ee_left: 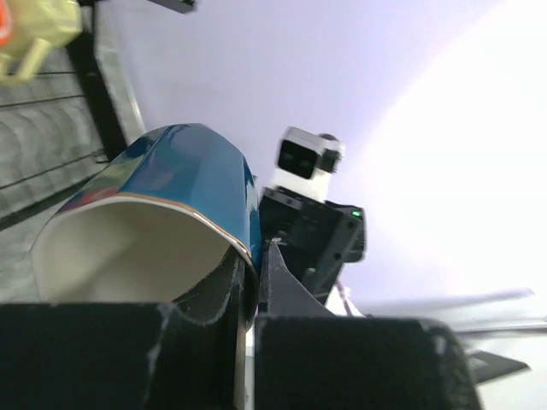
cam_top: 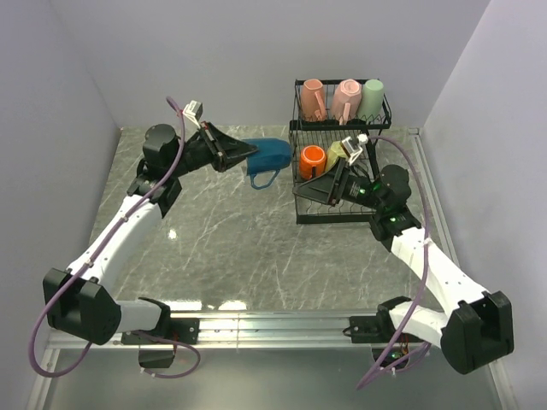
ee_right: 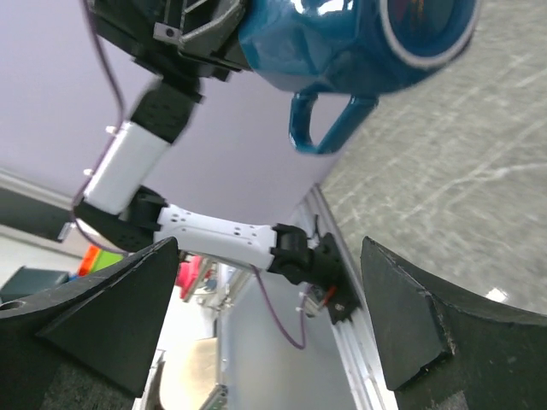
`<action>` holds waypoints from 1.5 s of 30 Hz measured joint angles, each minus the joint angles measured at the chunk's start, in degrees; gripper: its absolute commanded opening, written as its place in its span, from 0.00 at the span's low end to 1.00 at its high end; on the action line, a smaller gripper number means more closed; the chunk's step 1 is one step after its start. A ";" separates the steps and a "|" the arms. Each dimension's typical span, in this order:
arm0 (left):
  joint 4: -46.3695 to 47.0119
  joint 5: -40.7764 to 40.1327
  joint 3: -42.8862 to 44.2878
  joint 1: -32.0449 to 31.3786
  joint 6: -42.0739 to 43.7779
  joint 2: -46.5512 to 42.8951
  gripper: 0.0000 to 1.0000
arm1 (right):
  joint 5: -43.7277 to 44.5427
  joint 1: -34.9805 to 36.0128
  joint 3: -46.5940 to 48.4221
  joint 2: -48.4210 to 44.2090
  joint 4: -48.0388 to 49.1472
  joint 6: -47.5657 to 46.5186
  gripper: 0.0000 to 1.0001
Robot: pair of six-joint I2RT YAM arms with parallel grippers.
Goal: Load the cups into the dish rack
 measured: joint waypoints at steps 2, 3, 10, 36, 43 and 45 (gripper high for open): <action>4.37 1.01 -1.51 0.00 -3.26 0.00 0.00 | 0.46 0.81 -0.02 1.14 2.67 1.55 0.93; 6.58 1.42 -2.21 -0.02 -5.05 0.00 0.00 | 0.90 1.29 -0.04 1.84 4.15 2.29 0.92; 18.38 3.08 -4.20 -0.02 -14.36 0.09 0.01 | 2.95 3.28 0.15 7.87 9.75 4.85 0.91; 30.73 2.32 -7.72 0.28 -22.62 0.48 0.00 | 9.05 11.67 12.98 20.06 17.99 10.40 0.32; 29.73 1.42 -7.69 0.92 -20.11 0.50 0.00 | 9.97 12.35 14.14 22.10 17.46 11.43 0.00; 29.00 1.42 -7.69 0.98 -19.32 0.52 0.01 | 10.05 12.35 14.16 22.16 17.07 11.21 0.00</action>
